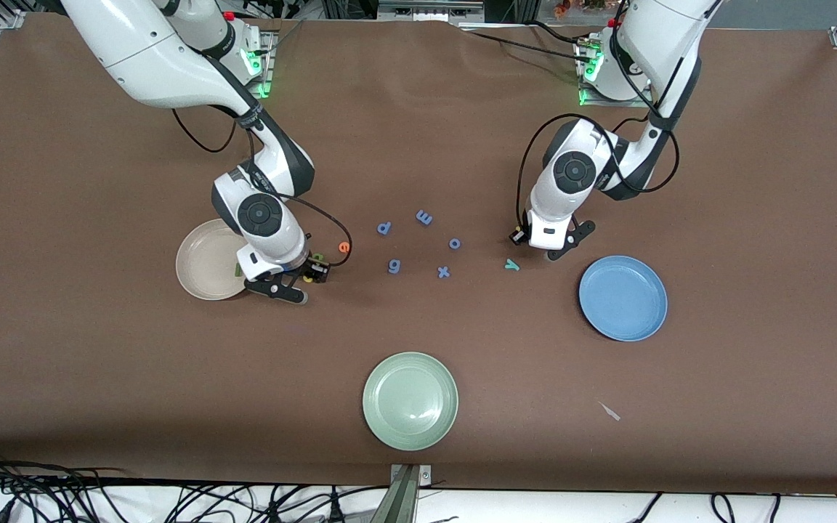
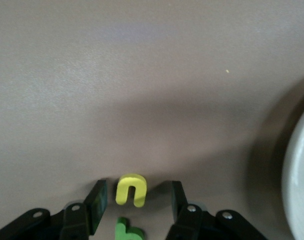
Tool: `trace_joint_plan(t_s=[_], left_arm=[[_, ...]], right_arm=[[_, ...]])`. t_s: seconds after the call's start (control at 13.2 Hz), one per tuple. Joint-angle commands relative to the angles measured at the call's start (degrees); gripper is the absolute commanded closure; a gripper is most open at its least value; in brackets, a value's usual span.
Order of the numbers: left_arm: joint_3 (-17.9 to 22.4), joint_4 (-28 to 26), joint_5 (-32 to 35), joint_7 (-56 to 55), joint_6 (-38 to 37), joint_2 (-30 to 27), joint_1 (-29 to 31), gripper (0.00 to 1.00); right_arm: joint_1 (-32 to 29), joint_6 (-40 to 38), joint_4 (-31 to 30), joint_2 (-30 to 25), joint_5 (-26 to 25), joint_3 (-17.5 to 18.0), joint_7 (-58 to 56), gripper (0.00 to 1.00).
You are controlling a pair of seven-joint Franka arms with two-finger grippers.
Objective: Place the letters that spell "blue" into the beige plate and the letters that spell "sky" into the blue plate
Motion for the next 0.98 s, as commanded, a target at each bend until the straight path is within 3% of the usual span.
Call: trace_joint_plan(t_s=[0.0, 0.3, 0.38, 0.6, 0.83, 0.91], left_arm=[[0.2, 4.0, 2.0, 5.3, -8.0, -2.7, 3.0, 0.96], [-0.1, 11.4, 7.8, 17.7, -17.1, -2.9, 9.9, 0.94], [0.2, 12.4, 7.9, 22.3, -17.0, -2.3, 11.1, 0.94], [0.4, 17.0, 10.5, 34.4, -16.1, 1.9, 17.0, 0.93], [0.4, 18.2, 13.7, 37.3, -11.9, 5.8, 19.6, 0.93], [0.4, 18.2, 13.7, 37.3, -11.5, 6.8, 19.6, 0.86]], right_arm=[[0.1, 1.0, 0.6, 1.0, -1.4, 0.2, 1.3, 0.58], [0.2, 0.6, 0.6, 0.4, -1.4, 0.2, 0.7, 0.94], [0.1, 0.4, 0.6, -0.1, -1.4, 0.2, 0.0, 0.98], [-0.2, -7.0, 0.6, -4.6, -0.8, -0.1, -6.5, 0.98], [-4.6, -15.2, -1.1, -10.6, -0.3, -0.2, -18.6, 0.97], [-6.2, -15.8, -2.9, -13.0, -0.3, -0.4, -23.5, 0.95]])
